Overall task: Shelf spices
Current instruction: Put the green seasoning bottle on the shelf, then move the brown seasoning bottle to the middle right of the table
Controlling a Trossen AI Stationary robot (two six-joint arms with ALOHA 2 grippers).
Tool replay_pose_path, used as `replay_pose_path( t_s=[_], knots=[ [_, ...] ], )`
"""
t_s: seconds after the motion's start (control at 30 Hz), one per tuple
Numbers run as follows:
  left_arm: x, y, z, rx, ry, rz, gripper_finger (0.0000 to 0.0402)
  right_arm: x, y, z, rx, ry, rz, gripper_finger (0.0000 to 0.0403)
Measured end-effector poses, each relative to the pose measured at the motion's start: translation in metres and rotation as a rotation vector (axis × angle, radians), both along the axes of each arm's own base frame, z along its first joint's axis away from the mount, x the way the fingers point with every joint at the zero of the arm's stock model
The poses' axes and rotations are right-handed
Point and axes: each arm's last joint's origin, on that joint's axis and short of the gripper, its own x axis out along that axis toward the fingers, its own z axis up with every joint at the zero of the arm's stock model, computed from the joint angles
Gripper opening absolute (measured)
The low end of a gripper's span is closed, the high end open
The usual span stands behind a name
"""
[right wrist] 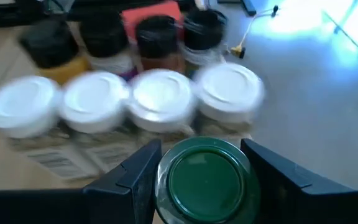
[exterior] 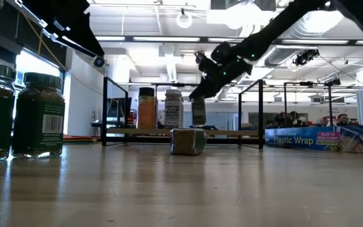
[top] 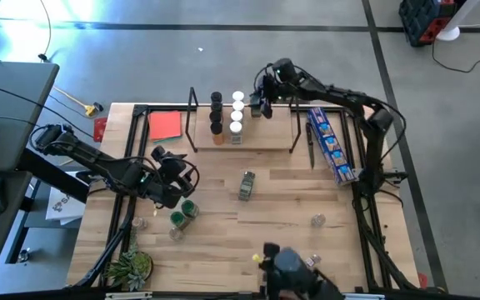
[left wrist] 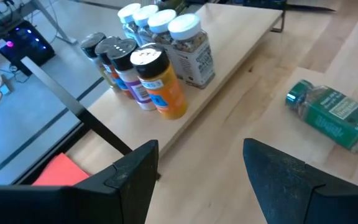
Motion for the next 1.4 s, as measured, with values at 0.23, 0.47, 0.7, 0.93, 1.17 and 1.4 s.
replay_pose_path(
  t_s=[0.23,0.47,0.7,0.93,1.17,1.4],
  knots=[
    [0.0,0.007,0.002,0.011,-0.001,0.029,0.0229,-0.007,-0.015,-0.012,0.014,0.012,-0.013,0.0189],
    [0.001,0.009,0.002,0.005,-0.002,0.038,0.0229,-0.008,-0.017,-0.012,0.009,0.015,-0.028,0.0192],
    [0.002,0.008,0.002,-0.004,-0.005,0.035,0.0229,-0.009,-0.018,-0.014,-0.011,0.043,-0.067,0.0226],
    [0.002,0.008,0.001,-0.009,-0.007,0.036,0.0229,-0.01,-0.019,-0.014,-0.033,0.045,-0.055,0.0229],
    [0.003,0.007,0.001,-0.034,-0.008,0.02,0.0229,-0.02,-0.017,0.01,-0.133,0.056,-0.064,0.0231],
    [0.003,0.007,0.001,-0.027,-0.001,0.016,0.0229,-0.043,0.008,0.066,-0.23,0.08,-0.119,0.0232]
  ],
)
